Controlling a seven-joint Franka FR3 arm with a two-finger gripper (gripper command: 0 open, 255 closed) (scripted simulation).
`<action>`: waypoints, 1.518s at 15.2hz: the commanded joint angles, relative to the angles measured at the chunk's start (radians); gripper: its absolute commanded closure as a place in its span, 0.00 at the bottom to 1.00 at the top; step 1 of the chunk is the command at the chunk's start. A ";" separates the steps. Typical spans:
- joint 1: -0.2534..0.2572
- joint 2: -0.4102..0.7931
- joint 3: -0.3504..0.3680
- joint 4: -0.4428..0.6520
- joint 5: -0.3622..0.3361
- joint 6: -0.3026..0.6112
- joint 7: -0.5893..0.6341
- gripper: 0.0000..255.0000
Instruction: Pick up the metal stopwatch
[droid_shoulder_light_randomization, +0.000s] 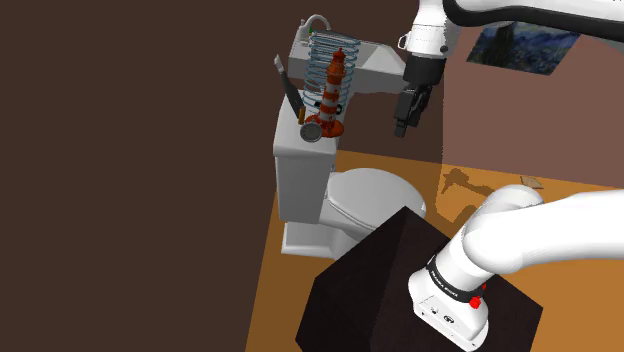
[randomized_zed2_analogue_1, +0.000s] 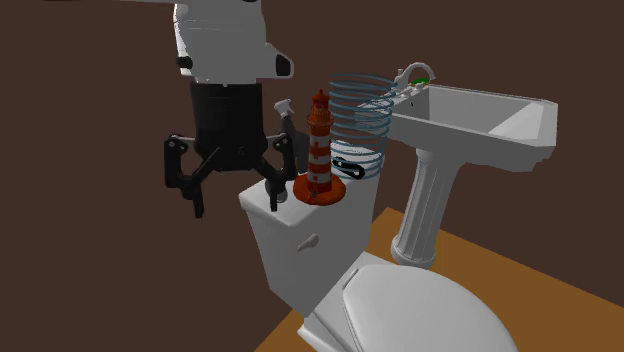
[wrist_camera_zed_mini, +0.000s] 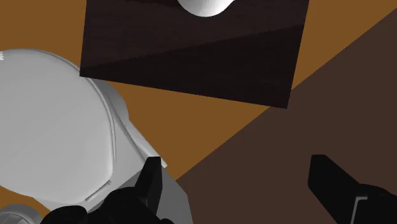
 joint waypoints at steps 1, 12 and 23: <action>0.000 0.000 0.000 0.000 0.000 0.000 0.000 0.00; 0.048 0.281 -0.118 0.012 -0.062 0.385 -0.321 0.00; 0.105 0.645 -0.188 0.204 0.013 0.665 -0.647 0.00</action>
